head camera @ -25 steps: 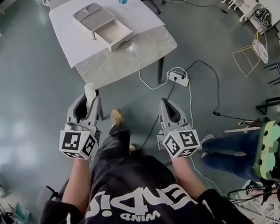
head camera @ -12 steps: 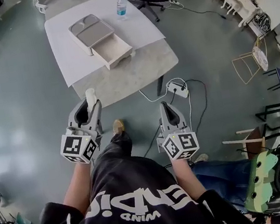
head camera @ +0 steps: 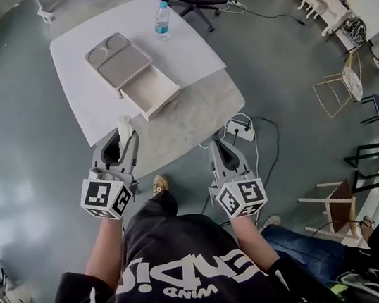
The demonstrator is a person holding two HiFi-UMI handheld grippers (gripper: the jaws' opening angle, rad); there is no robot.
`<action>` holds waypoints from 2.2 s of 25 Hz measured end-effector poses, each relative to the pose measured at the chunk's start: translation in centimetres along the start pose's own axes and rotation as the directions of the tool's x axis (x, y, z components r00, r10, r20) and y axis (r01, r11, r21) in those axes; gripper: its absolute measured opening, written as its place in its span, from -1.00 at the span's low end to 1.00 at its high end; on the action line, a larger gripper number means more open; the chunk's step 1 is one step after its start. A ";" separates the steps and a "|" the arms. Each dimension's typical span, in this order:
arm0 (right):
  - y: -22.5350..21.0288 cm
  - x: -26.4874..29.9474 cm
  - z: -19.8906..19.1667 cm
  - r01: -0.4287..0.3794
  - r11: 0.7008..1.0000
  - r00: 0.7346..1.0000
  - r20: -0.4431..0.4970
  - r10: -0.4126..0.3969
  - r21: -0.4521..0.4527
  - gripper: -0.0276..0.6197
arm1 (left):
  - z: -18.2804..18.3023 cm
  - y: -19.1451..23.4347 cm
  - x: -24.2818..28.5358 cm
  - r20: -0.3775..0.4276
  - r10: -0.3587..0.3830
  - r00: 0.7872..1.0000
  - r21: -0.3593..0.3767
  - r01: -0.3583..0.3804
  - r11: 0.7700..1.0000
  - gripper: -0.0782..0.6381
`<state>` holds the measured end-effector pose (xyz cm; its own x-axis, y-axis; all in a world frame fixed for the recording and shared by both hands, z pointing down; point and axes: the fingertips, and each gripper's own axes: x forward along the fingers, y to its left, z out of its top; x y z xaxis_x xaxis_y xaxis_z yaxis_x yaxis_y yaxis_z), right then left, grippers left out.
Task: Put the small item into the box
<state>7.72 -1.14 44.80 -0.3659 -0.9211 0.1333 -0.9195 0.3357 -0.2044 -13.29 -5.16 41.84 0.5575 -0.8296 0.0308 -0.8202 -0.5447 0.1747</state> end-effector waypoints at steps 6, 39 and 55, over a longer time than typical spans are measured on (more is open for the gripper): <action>-1.3 4.5 1.6 0.022 1.000 1.000 -0.004 -0.022 -0.007 -0.86 | 1.5 2.7 4.2 -0.005 -0.027 1.000 -0.001 0.027 1.000 -0.40; -9.2 14.0 4.7 -0.027 1.000 1.000 0.007 0.027 0.008 -0.86 | -2.2 7.0 19.0 -0.225 -0.019 0.974 0.022 0.025 0.999 -0.40; -9.8 15.0 4.0 -0.027 0.999 1.000 -0.012 0.027 0.027 -0.86 | -11.7 9.3 23.6 -0.469 -0.030 0.883 0.042 0.056 0.998 -0.40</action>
<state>11.83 -19.06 44.95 -0.3927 -0.9091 0.1391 -0.9050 0.3551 -0.2341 -6.24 -28.35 55.75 0.5772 -0.6584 0.4831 -0.7921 -0.5953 0.1351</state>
